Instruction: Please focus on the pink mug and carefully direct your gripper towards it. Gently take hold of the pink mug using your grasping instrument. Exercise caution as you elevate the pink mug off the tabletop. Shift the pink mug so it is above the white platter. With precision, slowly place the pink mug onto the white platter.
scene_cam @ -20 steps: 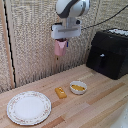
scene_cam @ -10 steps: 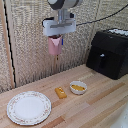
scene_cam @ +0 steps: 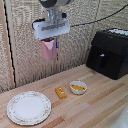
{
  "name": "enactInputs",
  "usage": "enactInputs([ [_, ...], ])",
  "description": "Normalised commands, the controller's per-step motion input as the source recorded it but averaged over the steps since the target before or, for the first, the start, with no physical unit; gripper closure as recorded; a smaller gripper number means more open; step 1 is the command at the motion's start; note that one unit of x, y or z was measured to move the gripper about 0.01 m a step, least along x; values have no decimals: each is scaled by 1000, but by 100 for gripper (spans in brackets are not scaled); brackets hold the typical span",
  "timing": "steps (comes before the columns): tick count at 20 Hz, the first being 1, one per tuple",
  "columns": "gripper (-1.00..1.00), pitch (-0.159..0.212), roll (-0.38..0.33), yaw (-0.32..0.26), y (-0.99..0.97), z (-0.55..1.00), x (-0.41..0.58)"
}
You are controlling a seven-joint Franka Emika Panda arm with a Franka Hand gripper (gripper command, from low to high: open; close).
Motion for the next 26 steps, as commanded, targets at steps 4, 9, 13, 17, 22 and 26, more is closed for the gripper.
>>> enactInputs([
  [4, 100, 53, 16, 16, 799, -261, -236],
  [9, 100, 1, 16, 23, 723, -462, -148],
  [13, 100, -52, -1, 27, 570, -553, -6],
  [17, 100, -80, -30, 51, 399, -567, 20],
  [22, 100, -69, -91, 70, 292, -563, 68],
  [26, 100, -52, -102, 92, 65, -530, 201],
])
